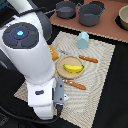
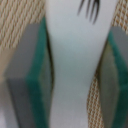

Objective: Interact with the objects in diverse but meaningful ways.

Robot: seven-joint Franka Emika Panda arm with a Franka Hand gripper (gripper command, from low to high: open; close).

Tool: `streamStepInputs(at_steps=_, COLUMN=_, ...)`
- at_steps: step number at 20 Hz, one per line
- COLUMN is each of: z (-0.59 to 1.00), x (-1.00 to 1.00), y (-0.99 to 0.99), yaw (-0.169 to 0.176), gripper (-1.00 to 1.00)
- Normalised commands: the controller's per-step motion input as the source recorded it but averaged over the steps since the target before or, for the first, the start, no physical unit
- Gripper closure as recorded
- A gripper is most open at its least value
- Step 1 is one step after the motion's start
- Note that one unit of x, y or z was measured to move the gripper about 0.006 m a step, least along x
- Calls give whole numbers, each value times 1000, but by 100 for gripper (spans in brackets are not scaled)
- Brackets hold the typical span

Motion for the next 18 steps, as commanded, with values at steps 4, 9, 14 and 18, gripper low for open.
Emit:
streamStepInputs(at_steps=4, z=679, x=4, y=9, yaw=-10, gripper=100)
streamStepInputs(at_steps=9, z=1000, x=-91, y=263, yaw=-44, gripper=100)
streamStepInputs(at_steps=14, z=907, x=-415, y=594, yaw=-43, gripper=100)
streamStepInputs(at_steps=18, z=749, x=-262, y=803, yaw=0, gripper=100)
